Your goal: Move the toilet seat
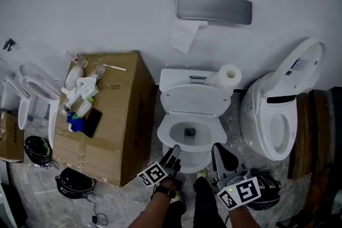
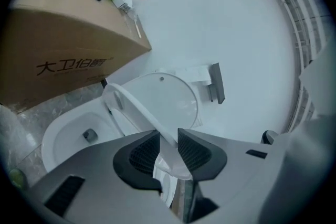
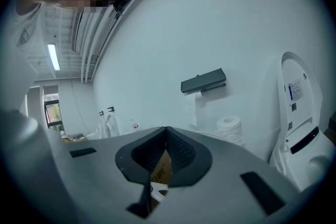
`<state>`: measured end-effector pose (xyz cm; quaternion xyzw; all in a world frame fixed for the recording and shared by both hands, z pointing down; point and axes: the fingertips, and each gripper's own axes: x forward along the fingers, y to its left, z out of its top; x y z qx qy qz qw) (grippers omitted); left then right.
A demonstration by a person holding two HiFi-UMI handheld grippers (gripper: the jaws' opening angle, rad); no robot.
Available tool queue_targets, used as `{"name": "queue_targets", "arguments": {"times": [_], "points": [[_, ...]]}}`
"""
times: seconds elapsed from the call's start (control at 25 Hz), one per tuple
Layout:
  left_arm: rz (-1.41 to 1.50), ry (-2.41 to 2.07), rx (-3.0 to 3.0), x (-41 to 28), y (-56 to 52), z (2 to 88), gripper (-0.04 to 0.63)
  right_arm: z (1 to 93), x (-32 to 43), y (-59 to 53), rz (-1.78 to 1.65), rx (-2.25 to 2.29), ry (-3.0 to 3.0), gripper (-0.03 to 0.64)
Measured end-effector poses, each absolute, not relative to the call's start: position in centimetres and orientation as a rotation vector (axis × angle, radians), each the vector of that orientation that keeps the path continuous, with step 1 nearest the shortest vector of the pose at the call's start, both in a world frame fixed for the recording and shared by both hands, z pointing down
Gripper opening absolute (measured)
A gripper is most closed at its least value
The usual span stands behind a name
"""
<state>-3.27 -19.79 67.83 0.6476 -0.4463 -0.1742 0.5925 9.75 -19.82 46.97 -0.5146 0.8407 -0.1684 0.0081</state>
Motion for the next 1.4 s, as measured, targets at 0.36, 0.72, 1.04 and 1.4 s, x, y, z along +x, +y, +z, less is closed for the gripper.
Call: {"name": "queue_targets", "arguments": {"times": [0.36, 0.72, 1.04, 1.4], "points": [[-0.471, -1.063, 1.513, -2.2, -27.1, 64.3, 0.132, 44.5, 12.3, -25.6, -0.523, -1.553, 2.640, 0.011], [-0.527, -1.085, 1.573, -0.9, -34.0, 62.2, 0.141, 44.0, 14.3, -30.7, -0.534, -1.486, 2.684, 0.011], [-0.523, -1.127, 1.625, -0.3, -39.0, 61.8, 0.141, 45.0, 15.1, -33.6, -0.566, -1.437, 2.719, 0.011], [-0.547, -1.139, 1.702, 0.7, -42.2, 61.5, 0.140, 45.9, 16.8, -34.2, -0.584, -1.447, 2.731, 0.011]]}}
